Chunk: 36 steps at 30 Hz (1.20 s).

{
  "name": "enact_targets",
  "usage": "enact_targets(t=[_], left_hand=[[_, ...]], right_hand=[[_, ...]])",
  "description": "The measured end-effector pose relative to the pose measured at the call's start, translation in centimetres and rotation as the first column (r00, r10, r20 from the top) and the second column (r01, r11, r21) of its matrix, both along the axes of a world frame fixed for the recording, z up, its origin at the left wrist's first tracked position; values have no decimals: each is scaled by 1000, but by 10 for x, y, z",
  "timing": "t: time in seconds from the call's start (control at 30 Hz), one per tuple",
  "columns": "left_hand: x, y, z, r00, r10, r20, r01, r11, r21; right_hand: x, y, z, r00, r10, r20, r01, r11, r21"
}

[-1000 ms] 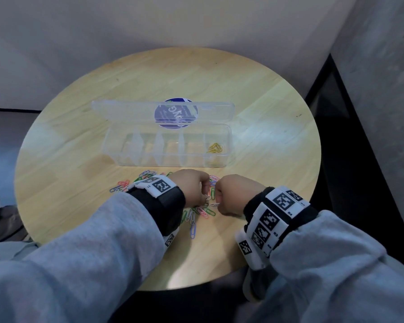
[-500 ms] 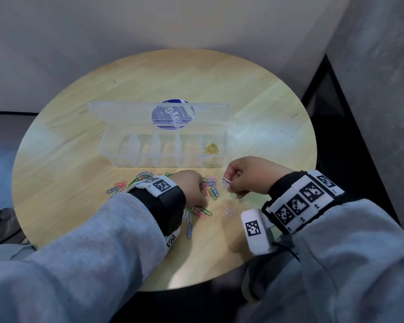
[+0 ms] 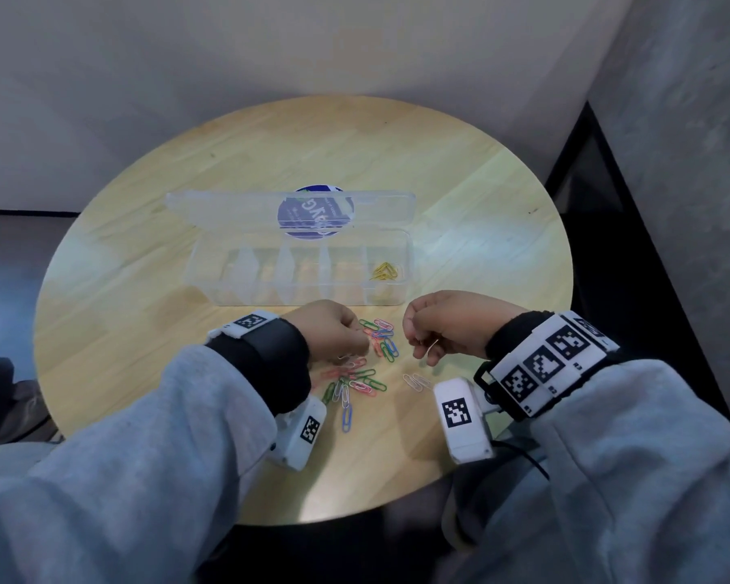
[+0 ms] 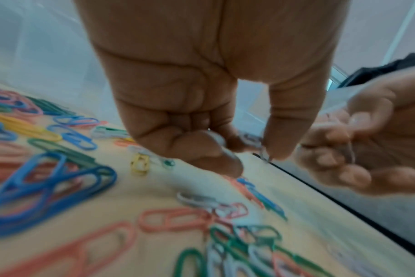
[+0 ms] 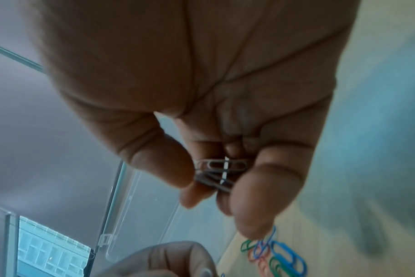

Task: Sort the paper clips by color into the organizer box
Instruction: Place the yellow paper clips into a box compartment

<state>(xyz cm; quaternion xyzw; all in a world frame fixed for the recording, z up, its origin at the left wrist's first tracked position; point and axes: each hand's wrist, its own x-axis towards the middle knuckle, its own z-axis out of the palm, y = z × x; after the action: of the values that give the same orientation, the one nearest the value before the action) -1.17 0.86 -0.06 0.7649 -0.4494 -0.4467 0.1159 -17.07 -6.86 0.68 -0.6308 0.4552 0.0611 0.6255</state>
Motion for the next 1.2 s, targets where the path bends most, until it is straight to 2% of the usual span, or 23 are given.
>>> enact_targets(t=[0.13, 0.27, 0.43, 0.57, 0.67, 0.77, 0.87, 0.97, 1.03, 1.1, 1.13, 1.2], left_hand=[[7, 1, 7, 964, 138, -228, -140, 990, 8], [13, 3, 8, 876, 272, -399, -292, 956, 11], [13, 7, 10, 806, 346, -479, -333, 936, 114], [13, 7, 10, 851, 329, -410, -295, 944, 146], [14, 7, 10, 856, 323, -402, -287, 946, 150], [13, 4, 10, 906, 280, -318, -248, 959, 140], [14, 5, 8, 964, 175, -201, -152, 981, 123], [18, 10, 3, 998, 18, -68, -9, 992, 126], [18, 12, 1, 1000, -23, 13, 21, 991, 133], [16, 12, 0, 993, -55, 101, 41, 990, 132], [14, 11, 1, 986, -77, 148, 58, 990, 129], [11, 10, 3, 963, -123, 240, 95, 988, 125]], right_hand=[[-1, 3, 3, 998, 56, -26, -57, 996, -62], [-3, 5, 2, 956, 175, -234, -219, 959, -180], [-2, 3, -3, 952, 80, -296, -126, 982, -140], [1, 4, -5, 973, 22, -229, -31, 999, -38], [4, 4, -9, 996, -75, -57, 79, 995, 62], [3, 2, -9, 982, -172, 79, 158, 974, 160], [2, 1, -9, 972, -192, 135, 159, 961, 225], [0, 6, -7, 980, -147, 137, 120, 975, 187], [-2, 6, -4, 990, -99, 97, 88, 990, 111], [-3, 5, -1, 999, 31, -42, -33, 998, -53], [-4, 4, 0, 979, 120, -163, -146, 977, -154], [-4, 6, 1, 884, 229, -408, -362, 887, -287]])
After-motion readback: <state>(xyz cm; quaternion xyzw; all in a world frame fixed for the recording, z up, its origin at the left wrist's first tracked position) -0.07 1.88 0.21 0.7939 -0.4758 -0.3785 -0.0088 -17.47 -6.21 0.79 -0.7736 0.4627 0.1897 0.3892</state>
